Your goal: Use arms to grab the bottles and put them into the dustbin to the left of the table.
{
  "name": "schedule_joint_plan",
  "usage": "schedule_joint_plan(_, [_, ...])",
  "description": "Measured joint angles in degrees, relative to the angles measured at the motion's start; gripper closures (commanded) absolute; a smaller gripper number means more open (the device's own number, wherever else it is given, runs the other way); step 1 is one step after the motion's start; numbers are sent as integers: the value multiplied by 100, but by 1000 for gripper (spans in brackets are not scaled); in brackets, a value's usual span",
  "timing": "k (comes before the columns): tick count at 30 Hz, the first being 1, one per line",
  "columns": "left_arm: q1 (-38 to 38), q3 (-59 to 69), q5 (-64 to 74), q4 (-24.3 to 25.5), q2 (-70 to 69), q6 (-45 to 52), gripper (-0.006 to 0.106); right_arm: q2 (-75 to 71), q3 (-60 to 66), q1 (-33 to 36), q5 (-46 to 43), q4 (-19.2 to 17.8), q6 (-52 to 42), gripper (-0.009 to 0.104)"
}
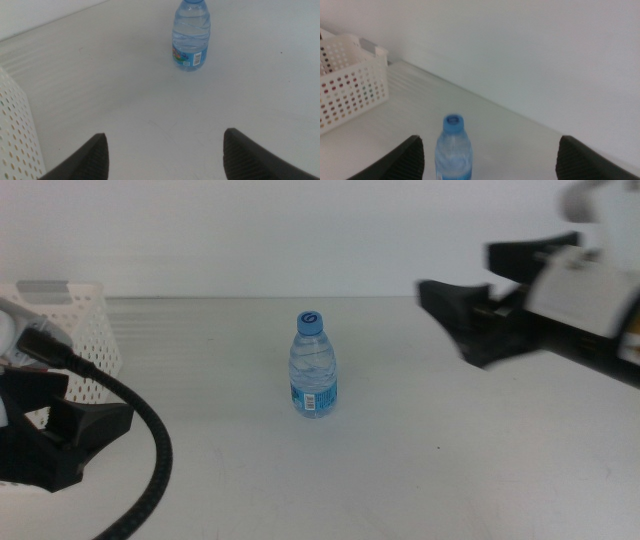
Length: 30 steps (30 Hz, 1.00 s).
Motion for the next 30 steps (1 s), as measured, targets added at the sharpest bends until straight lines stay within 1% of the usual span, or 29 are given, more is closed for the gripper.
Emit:
schedule_joint_plan(4, [0,0,0,0,0,0,30,-753,170,64,935,775,-753,21])
schedule_joint_plan(7, [0,0,0,0,0,0,30,-1284,241,262,1385,1245,-1197,21])
schedule_joint_plan(9, [0,0,0,0,0,0,30,-1611,268,368,1563,1478,-1402,22])
schedule_joint_plan(11, [0,0,0,0,0,0,30,-1847,279,412,1784,1595,-1508,22])
schedule_joint_plan(16, [0,0,0,0,0,0,30,-2203,279,419,2215,1642,-1572,24])
schedule_joint_plan(30, [0,6,0,0,0,0,30,-2268,279,419,2450,1831,-1509,25])
